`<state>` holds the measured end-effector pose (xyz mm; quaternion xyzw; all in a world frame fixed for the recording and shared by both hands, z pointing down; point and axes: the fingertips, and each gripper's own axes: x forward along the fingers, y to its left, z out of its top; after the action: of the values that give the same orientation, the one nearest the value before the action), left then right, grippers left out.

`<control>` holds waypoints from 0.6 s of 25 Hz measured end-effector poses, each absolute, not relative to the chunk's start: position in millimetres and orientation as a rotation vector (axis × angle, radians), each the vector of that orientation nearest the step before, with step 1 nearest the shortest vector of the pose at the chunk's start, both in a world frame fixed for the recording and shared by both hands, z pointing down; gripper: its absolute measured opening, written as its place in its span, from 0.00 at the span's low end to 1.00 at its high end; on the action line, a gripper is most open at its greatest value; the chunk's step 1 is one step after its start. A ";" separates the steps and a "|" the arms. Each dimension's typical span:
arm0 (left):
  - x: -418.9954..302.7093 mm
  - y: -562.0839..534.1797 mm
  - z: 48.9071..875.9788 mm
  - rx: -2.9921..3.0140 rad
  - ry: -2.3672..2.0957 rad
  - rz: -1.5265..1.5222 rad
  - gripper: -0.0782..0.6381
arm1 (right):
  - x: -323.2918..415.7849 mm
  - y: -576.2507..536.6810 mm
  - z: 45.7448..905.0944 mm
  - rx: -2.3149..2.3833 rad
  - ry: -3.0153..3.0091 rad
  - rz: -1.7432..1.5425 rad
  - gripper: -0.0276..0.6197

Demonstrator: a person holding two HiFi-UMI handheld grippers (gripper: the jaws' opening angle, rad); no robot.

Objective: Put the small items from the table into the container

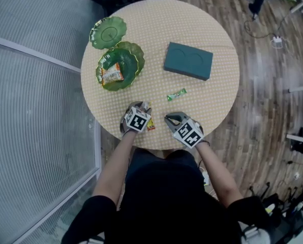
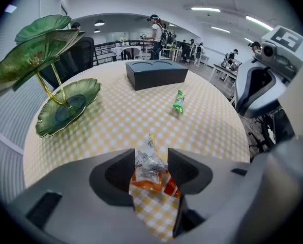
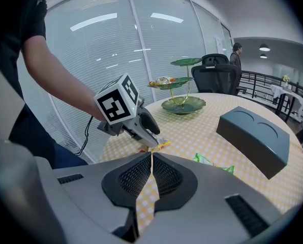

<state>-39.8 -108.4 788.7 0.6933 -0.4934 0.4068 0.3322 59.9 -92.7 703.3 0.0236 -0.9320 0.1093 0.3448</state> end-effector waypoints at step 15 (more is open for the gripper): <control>-38.0 -102.6 799.0 1.813 -1.270 1.086 0.23 | 58.2 -85.7 709.8 0.044 -2.408 0.293 0.09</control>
<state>-38.0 -102.6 799.0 0.6938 -0.4860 0.4156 0.3313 58.2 -85.7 709.8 0.0169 -0.9296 0.1132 0.3503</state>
